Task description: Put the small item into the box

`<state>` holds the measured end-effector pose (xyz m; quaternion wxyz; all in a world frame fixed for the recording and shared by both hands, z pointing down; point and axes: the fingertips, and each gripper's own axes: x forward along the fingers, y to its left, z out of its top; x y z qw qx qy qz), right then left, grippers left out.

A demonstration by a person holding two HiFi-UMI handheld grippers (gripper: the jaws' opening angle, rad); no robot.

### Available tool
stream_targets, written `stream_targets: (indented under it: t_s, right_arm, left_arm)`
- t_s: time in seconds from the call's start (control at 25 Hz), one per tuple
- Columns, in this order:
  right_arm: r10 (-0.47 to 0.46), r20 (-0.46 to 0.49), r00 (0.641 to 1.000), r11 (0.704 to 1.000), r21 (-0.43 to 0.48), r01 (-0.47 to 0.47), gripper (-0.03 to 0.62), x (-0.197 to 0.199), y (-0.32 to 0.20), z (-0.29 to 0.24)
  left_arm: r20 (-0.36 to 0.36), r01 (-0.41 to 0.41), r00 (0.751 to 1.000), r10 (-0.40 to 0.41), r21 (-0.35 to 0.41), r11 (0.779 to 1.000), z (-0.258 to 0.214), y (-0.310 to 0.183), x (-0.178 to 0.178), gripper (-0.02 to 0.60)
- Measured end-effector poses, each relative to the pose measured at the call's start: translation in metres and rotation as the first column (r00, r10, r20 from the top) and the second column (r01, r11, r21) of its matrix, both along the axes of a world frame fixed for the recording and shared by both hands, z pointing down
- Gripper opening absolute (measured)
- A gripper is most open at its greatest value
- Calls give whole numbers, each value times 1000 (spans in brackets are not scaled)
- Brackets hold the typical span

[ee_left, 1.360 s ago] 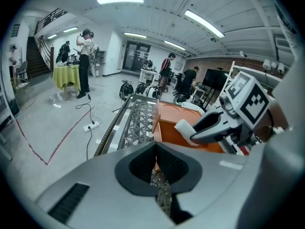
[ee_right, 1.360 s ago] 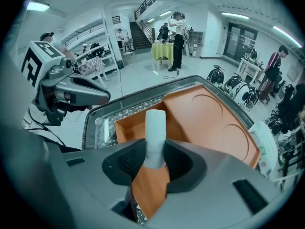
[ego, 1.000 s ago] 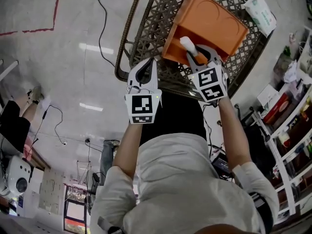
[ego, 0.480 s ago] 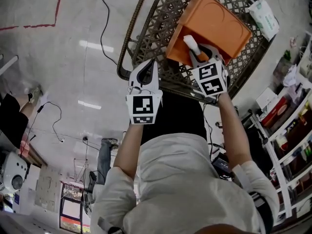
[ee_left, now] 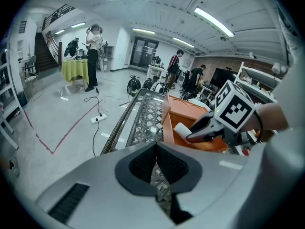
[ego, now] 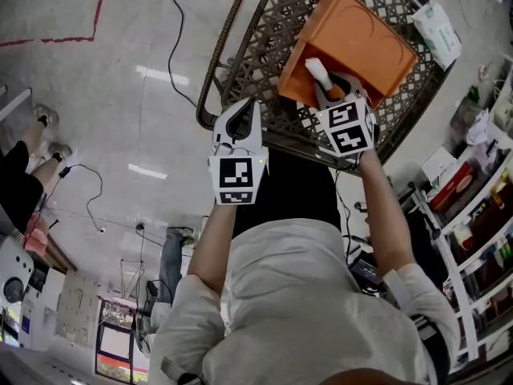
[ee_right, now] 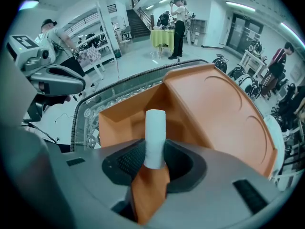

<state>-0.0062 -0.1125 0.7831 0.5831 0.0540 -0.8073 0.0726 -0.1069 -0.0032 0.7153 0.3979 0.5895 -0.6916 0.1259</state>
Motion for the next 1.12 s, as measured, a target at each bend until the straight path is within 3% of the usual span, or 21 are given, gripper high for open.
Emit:
stream_targets:
  t_s: [0.72,1.12]
  right_arm:
    - [52,-1,999,999,-10,-52,148,-1,-3,3]
    - [114,54,992,992,43,-117,176,-4,3,-41]
  left_arm:
    - [-9,3,1000,-3,0,1000,-1,15,-7,9]
    - [-2,-30,1000,30,41,999,-29,16,-20,9]
